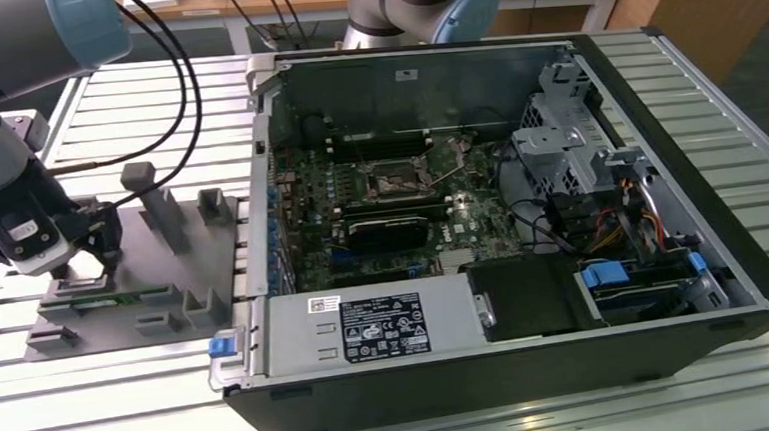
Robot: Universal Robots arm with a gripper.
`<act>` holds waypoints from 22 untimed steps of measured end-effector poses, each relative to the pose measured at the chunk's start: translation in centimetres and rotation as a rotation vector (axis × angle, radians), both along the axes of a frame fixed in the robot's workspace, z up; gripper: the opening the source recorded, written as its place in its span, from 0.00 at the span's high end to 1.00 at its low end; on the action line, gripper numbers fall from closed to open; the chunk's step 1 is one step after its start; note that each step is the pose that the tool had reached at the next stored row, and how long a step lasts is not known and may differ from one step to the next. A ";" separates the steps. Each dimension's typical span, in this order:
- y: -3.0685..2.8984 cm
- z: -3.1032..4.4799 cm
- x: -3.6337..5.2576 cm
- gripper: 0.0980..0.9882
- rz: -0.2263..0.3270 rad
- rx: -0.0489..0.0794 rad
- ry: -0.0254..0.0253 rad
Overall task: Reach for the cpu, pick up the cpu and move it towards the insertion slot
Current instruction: 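Pick up the cpu and move it towards the insertion slot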
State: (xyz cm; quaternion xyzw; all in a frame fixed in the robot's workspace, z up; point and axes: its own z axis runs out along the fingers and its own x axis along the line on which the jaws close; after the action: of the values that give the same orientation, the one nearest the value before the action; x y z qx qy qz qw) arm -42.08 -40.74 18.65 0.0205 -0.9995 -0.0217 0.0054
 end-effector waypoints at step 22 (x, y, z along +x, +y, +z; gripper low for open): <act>0.22 -0.03 -0.24 0.51 0.000 0.000 -0.0005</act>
State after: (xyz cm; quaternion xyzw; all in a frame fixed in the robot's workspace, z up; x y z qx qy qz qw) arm -42.32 -40.51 18.62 0.0204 -0.9995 -0.0219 0.0051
